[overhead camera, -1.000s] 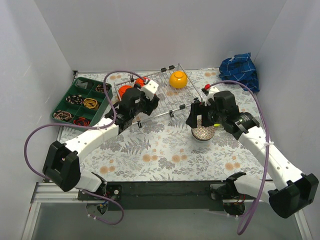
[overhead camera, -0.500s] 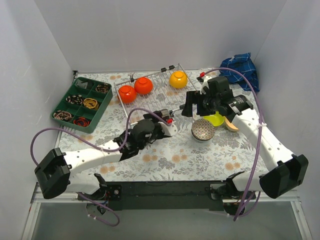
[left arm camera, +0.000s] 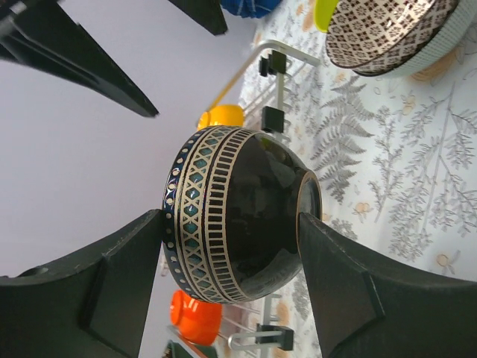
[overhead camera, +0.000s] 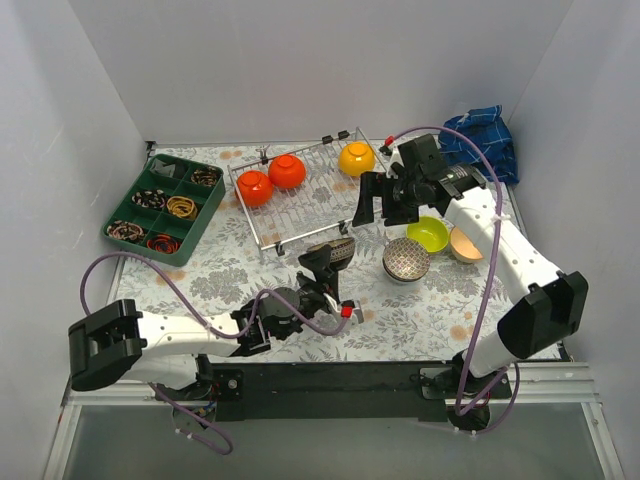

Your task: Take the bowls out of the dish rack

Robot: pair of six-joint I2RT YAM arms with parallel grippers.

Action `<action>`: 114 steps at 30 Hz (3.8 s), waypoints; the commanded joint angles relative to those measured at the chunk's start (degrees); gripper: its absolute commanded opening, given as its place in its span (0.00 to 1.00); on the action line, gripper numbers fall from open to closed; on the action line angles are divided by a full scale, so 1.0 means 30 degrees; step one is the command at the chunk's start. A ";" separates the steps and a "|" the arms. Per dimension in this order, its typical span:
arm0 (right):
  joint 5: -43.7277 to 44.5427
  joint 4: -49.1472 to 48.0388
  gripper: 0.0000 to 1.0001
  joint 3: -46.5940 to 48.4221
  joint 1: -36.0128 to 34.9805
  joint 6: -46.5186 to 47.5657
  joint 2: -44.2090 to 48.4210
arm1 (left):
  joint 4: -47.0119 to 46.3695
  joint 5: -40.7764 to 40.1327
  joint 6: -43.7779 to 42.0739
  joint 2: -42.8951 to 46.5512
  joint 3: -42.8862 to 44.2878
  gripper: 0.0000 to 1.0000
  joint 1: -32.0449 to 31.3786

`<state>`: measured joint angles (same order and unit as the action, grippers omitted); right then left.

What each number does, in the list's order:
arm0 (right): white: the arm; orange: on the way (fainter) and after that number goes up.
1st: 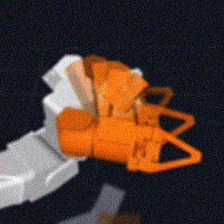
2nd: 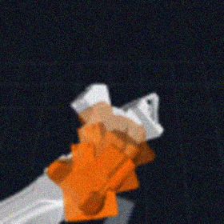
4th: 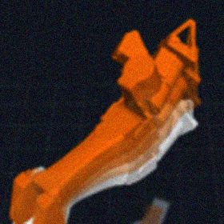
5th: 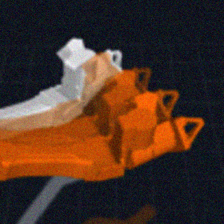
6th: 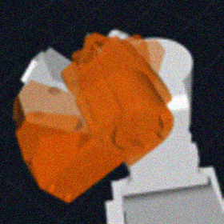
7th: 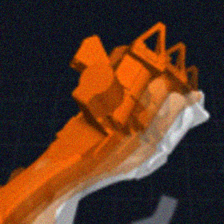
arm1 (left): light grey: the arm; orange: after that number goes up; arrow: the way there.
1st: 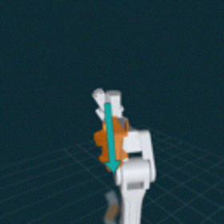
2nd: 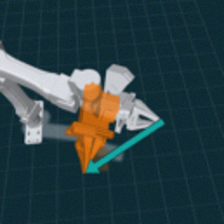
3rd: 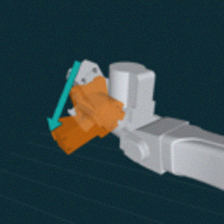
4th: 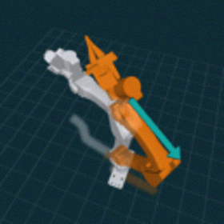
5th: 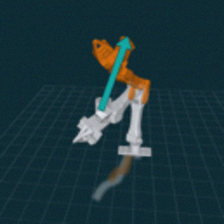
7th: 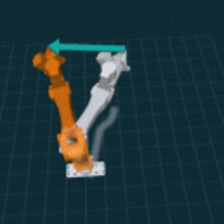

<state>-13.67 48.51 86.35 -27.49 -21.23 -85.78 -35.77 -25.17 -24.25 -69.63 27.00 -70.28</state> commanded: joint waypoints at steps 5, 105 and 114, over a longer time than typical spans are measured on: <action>-0.2122 0.2755 0.92 0.2007 -0.0066 0.0076 -0.2108 | -0.5978 -0.0517 -0.3459 -0.0551 -0.0476 0.01 -0.0742; 0.4088 -1.1806 0.40 -1.5627 0.5470 0.2362 0.9459 | 1.5175 0.2120 3.0115 -0.0405 0.8928 0.98 0.5263; 0.4498 -1.1337 0.04 -1.6798 0.5529 0.1688 0.9814 | 1.5438 0.2120 2.9968 -0.0463 0.9338 0.98 0.5497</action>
<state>-0.19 15.84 36.38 -10.90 -14.63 -57.36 9.67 -17.85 66.35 -71.90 52.64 -54.30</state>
